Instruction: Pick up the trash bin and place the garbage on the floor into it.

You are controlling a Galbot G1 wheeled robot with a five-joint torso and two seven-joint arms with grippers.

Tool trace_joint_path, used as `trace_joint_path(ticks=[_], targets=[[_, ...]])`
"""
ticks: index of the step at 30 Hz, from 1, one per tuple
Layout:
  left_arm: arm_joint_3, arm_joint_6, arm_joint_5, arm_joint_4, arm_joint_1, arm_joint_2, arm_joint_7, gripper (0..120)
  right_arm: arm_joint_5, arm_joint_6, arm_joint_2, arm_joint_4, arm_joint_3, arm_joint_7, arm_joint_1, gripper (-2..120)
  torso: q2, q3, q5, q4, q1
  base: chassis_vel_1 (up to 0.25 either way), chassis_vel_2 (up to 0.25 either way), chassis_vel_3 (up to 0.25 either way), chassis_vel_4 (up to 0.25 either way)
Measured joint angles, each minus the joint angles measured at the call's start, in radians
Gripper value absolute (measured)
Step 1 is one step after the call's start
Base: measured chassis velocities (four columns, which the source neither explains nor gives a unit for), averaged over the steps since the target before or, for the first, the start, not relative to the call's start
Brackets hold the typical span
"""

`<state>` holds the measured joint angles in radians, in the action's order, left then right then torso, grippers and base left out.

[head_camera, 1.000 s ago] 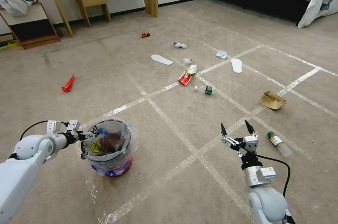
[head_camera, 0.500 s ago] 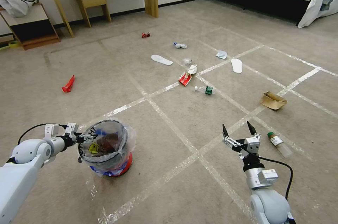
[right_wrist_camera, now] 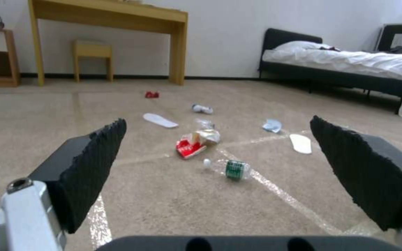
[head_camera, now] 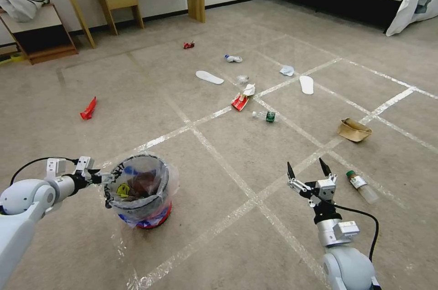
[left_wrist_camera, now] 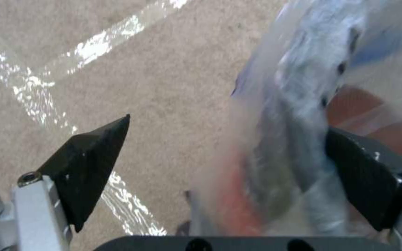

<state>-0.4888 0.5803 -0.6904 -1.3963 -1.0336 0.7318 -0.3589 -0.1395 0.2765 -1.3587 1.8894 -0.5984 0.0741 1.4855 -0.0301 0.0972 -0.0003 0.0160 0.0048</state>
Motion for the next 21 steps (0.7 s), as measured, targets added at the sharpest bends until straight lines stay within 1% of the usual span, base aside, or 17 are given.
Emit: trace_joint_path(ticks=[2,3,5,10,11,12,13,14,16,17,18,19,20,21], targets=[[0.001,-0.006,0.011,0.013,0.002,0.006,-0.005,100,0.001,0.002,0.0,0.001,-0.004,0.001,0.005,100,0.0,0.0,0.0003,0.0,0.0,0.0,0.0,0.0,0.0],[0.006,-0.014,0.023,0.03,0.008,0.015,-0.01,100,0.002,0.004,0.001,0.004,-0.011,0.002,0.011,100,0.0,0.0,0.0002,0.0,0.0,0.0,0.0,0.0,0.0],[0.008,-0.019,0.027,0.036,0.011,0.021,-0.011,100,0.002,0.005,0.001,0.005,-0.017,0.002,0.014,100,0.0,0.0,0.0,0.0,0.0,0.0,0.0,0.0,0.0],[0.011,-0.022,0.027,0.037,0.015,0.024,-0.016,100,0.004,0.007,0.0,0.009,-0.029,0.003,0.021,100,0.0,0.0,0.0002,0.0001,0.0,0.0,0.0,0.0,0.0],[0.012,-0.024,0.027,0.037,0.016,0.024,-0.018,97,0.006,0.008,-0.003,0.009,-0.033,0.003,0.021,100,0.0,0.0,0.0003,0.0,0.0,0.0,0.0,0.0,0.0],[0.012,-0.024,0.027,0.037,0.016,0.024,-0.018,97,0.006,0.008,-0.003,0.009,-0.033,0.003,0.021,100,0.0,0.0,0.0003,0.0,0.0,0.0,0.0,0.0,0.0],[0.013,-0.025,0.027,0.039,0.017,0.023,-0.02,90,0.008,0.008,-0.005,0.009,-0.035,0.003,0.022,100,0.0,0.0,0.0003,0.0,0.0,0.0,0.0,0.0,0.0],[0.013,-0.025,0.027,0.039,0.017,0.023,-0.02,90,0.008,0.008,-0.005,0.009,-0.035,0.003,0.022,100,0.0,0.0,0.0003,0.0,0.0,0.0,0.0,0.0,0.0],[0.016,-0.028,0.032,0.042,0.017,0.024,-0.027,81,0.01,0.009,-0.011,0.011,-0.038,0.003,0.024,100,0.0,0.0,0.0006,0.0001,0.0,0.0,0.0,0.0,0.0],[0.016,-0.028,0.032,0.042,0.017,0.024,-0.027,81,0.01,0.009,-0.011,0.011,-0.038,0.003,0.024,100,0.0,0.0,0.0006,0.0001,0.0,0.0,0.0,0.0,0.0],[0.016,-0.029,0.034,0.042,0.015,0.026,-0.029,75,0.011,0.009,-0.013,0.012,-0.039,0.003,0.025,100,0.0,0.0,0.0006,0.0,0.0,0.0,0.0,0.0,0.0],[0.019,-0.034,0.036,0.04,0.015,0.031,-0.031,68,0.011,0.009,-0.014,0.013,-0.042,0.003,0.027,100,0.0,0.0,0.0008,-0.0001,0.0,0.0,0.0,0.0,0.0],[0.019,-0.034,0.036,0.04,0.015,0.031,-0.031,68,0.011,0.009,-0.014,0.013,-0.042,0.003,0.027,100,0.0,0.0,0.0008,-0.0001,0.0,0.0,0.0,0.0,0.0],[0.02,-0.036,0.038,0.04,0.016,0.036,-0.032,61,0.012,0.01,-0.015,0.014,-0.044,0.003,0.028,100,0.0,0.0,0.001,-0.0001,0.0,0.0,0.0,0.0,0.0]])
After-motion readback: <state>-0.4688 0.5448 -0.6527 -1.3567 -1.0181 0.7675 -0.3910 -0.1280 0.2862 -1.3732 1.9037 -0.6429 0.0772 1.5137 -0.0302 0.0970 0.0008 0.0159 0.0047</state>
